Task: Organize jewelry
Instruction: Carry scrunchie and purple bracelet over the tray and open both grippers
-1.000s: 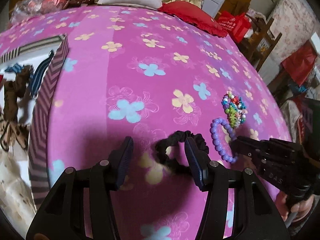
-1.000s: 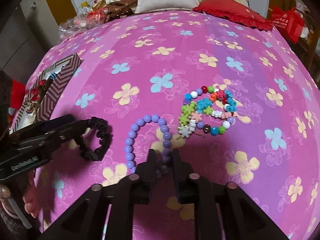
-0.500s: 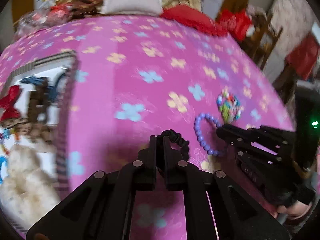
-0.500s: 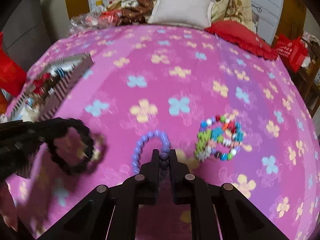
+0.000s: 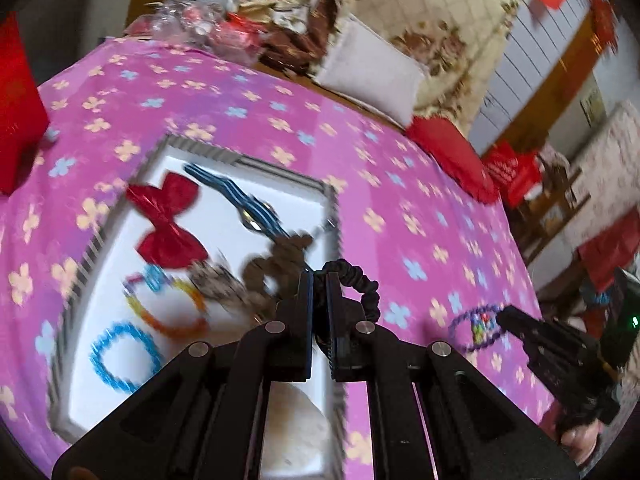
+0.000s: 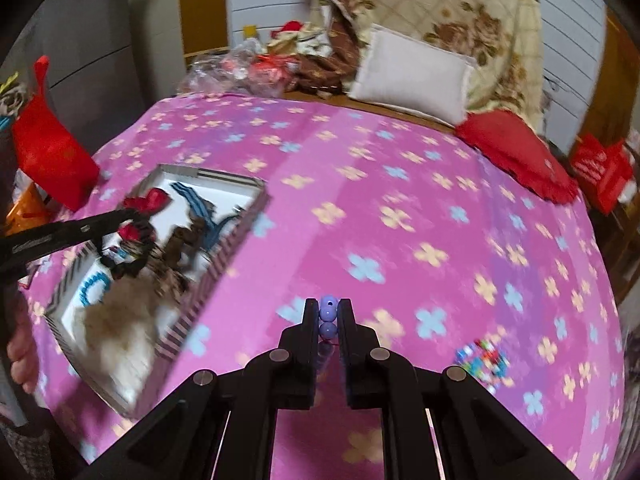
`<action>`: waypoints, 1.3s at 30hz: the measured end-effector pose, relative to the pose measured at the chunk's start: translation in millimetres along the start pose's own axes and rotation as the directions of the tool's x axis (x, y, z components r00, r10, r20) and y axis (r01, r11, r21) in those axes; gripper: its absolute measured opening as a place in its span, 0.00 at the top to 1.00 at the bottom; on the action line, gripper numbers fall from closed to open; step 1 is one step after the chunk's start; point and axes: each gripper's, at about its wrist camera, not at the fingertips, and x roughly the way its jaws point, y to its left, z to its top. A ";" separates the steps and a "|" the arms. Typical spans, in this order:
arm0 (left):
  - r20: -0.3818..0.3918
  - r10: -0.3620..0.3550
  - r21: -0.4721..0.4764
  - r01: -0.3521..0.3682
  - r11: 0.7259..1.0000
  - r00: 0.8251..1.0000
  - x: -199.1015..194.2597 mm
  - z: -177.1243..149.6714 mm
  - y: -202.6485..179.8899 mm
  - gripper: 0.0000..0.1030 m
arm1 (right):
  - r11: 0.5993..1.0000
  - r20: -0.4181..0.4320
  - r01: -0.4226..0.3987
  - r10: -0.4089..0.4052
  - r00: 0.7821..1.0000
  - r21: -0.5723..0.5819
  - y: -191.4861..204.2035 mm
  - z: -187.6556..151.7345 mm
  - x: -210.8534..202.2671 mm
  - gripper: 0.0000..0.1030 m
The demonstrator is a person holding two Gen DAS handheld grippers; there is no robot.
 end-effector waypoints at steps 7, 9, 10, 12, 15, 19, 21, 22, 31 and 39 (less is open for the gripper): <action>0.047 0.071 -0.171 -0.062 0.983 0.996 31.5 36.9 58.8 0.96 | 0.996 -0.020 -0.035 0.033 0.999 -0.087 63.7 68.5 26.9 0.92; 0.039 0.088 -0.208 -0.078 0.975 0.995 43.7 40.6 77.4 0.96 | 0.994 -0.030 -0.045 0.042 0.999 -0.102 80.8 89.2 40.3 0.92; 0.034 0.103 -0.223 -0.093 0.970 0.994 48.6 41.5 85.1 0.96 | 0.993 -0.035 -0.049 0.046 0.998 -0.105 87.2 97.3 46.2 0.92; 0.023 0.099 -0.252 -0.090 0.964 0.995 56.2 41.9 96.5 0.96 | 0.992 -0.051 -0.062 0.057 0.997 -0.107 100.7 111.6 61.2 0.92; 0.006 0.107 -0.265 -0.101 0.959 0.994 69.0 44.3 105.3 0.96 | 0.991 -0.086 -0.063 0.053 0.995 -0.115 123.3 131.1 94.0 0.92; -0.007 0.116 -0.265 -0.114 0.958 0.993 77.7 44.4 110.4 0.96 | 0.992 -0.114 -0.052 0.039 0.993 -0.111 139.7 144.4 129.8 0.92; -0.015 0.124 -0.260 -0.124 0.958 0.992 79.5 43.3 111.4 0.96 | 0.994 -0.132 -0.039 0.025 0.991 -0.106 142.9 145.0 147.1 0.92; -0.021 0.130 -0.261 -0.131 0.956 0.991 80.8 42.8 112.2 0.96 | 0.994 -0.140 -0.034 0.019 0.990 -0.104 142.7 144.2 153.1 0.92; -0.030 0.118 -0.254 -0.121 0.960 0.993 77.8 43.0 105.0 0.89 | 0.996 -0.218 0.046 -0.061 0.974 -0.074 108.3 131.6 188.4 0.92; 0.029 0.115 -0.187 -0.108 0.976 0.993 59.0 43.3 79.3 0.53 | 0.996 -0.153 0.071 -0.080 0.985 -0.060 93.4 134.4 161.5 0.56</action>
